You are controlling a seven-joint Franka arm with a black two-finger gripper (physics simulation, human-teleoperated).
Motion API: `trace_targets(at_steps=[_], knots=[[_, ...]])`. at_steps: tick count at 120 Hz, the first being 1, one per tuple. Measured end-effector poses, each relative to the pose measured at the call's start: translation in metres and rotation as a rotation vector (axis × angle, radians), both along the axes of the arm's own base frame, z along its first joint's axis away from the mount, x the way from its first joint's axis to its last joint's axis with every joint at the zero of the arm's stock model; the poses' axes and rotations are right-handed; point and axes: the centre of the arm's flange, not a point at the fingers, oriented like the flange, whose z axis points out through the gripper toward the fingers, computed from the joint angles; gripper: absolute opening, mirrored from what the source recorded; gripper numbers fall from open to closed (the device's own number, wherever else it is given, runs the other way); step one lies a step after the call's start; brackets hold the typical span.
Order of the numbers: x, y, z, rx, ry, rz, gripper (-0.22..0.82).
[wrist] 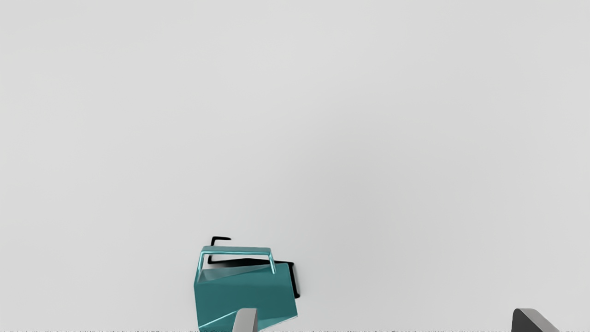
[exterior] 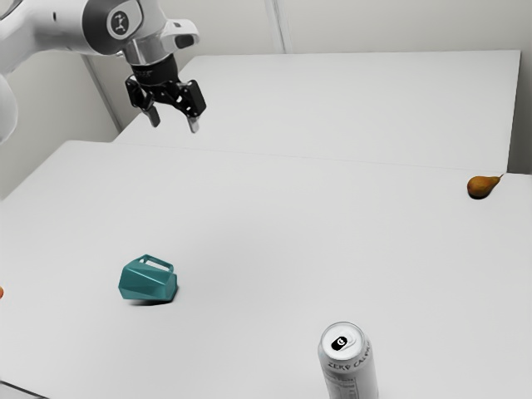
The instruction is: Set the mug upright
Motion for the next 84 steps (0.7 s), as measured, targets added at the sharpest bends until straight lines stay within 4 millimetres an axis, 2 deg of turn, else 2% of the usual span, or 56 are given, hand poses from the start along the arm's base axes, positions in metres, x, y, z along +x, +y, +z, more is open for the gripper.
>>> trace_targets(at_steps=[36, 56, 72, 84], knots=[[-0.012, 0.007, 0.009, -0.015, 0.01, 0.017, 0.6], [-0.025, 0.005, -0.014, -0.047, 0.058, 0.022, 0.6], [-0.036, 0.004, -0.024, -0.094, 0.072, 0.033, 0.6], [-0.048, 0.015, -0.049, -0.132, 0.128, 0.07, 0.6]])
